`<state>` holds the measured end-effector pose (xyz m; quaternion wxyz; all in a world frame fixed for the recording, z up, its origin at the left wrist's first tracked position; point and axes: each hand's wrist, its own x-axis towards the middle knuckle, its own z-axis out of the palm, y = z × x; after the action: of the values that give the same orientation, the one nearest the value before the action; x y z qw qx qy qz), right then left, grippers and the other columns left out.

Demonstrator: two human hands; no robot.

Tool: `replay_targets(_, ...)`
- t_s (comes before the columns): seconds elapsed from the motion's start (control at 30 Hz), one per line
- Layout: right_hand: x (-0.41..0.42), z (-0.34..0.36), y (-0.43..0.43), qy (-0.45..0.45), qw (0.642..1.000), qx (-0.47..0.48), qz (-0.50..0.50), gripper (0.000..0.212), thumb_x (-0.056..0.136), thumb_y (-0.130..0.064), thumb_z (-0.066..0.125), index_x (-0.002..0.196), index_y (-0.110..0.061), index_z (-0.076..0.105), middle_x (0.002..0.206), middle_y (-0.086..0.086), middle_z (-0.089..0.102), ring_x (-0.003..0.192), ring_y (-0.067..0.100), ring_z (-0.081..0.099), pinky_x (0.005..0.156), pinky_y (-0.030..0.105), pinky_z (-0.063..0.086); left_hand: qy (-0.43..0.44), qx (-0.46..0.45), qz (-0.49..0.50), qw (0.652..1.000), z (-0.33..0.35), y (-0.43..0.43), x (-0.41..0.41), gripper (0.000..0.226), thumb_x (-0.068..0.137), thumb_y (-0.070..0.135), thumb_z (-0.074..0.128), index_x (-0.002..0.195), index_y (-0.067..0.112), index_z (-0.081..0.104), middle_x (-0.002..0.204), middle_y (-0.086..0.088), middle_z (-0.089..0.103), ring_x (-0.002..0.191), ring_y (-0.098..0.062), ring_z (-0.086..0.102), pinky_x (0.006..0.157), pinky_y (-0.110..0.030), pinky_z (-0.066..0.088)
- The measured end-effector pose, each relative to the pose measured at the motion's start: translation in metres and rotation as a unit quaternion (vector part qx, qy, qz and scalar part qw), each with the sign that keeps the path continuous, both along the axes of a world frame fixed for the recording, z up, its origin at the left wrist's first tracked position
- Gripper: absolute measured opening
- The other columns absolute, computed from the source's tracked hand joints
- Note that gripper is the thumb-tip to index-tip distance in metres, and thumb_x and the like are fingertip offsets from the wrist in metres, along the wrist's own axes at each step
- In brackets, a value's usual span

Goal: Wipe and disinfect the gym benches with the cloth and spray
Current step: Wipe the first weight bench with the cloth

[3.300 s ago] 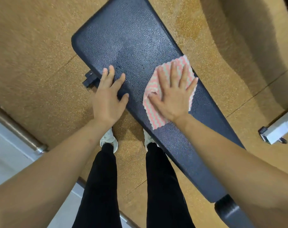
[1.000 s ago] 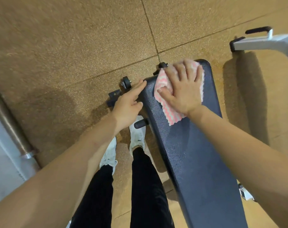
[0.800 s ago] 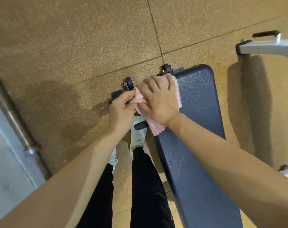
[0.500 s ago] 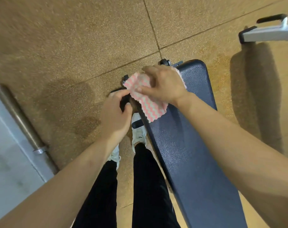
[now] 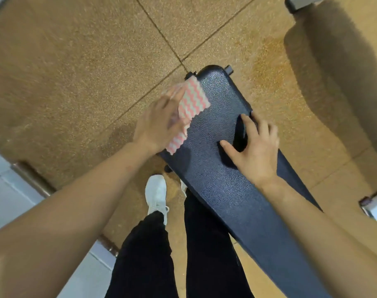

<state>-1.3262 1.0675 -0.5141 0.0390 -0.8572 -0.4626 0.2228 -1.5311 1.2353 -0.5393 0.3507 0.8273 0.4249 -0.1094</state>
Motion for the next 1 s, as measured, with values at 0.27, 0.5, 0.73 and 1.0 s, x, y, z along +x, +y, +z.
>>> replay_targets(0.27,0.0,-0.006,-0.019,-0.001,0.998,-0.068,-0.004,0.101,0.078,-0.069,0.069,0.16,-0.028,0.026,0.168,0.006,0.019,0.15,0.037,0.022,0.119,0.059,0.028,0.0,0.008,0.021,1.0,-0.013,0.026,0.046,0.073,0.104,0.059,0.044,0.163,0.025,0.018,0.125,-0.01,0.066,0.108,-0.034,0.065,0.08,-0.043,0.05)
replay_targets(0.5,0.001,-0.014,-0.023,-0.011,0.999,-0.033,-0.002,0.102,0.074,-0.072,0.067,0.158,-0.026,0.032,0.165,0.008,0.028,0.143,0.039,0.032,0.112,0.061,0.036,-0.055,-0.012,-0.12,0.991,-0.024,0.057,0.102,0.062,0.104,0.052,0.047,0.161,0.036,0.026,0.152,-0.007,0.043,0.133,-0.029,0.047,0.107,-0.049,0.043)
replay_targets(0.73,-0.002,-0.02,-0.033,0.022,0.999,0.017,-0.031,0.099,0.077,-0.067,0.072,0.158,-0.027,0.031,0.168,0.004,0.021,0.152,0.032,0.018,0.125,0.055,0.014,0.007,0.066,-0.42,0.905,-0.015,0.062,0.177,0.062,0.101,0.074,0.022,0.092,0.034,0.068,0.071,0.002,0.074,0.077,-0.02,0.072,0.079,-0.039,0.056)
replay_targets(1.0,-0.021,-0.005,-0.093,0.005,0.948,0.128,-0.291,0.063,0.088,-0.049,0.071,0.139,-0.014,0.059,0.149,0.006,0.048,0.138,0.03,0.039,0.113,0.055,0.036,-0.012,0.067,-0.513,0.856,-0.02,0.004,0.194,0.046,0.105,0.063,0.024,0.097,0.031,0.057,0.07,0.014,0.059,0.08,-0.021,0.068,0.071,-0.037,0.051)
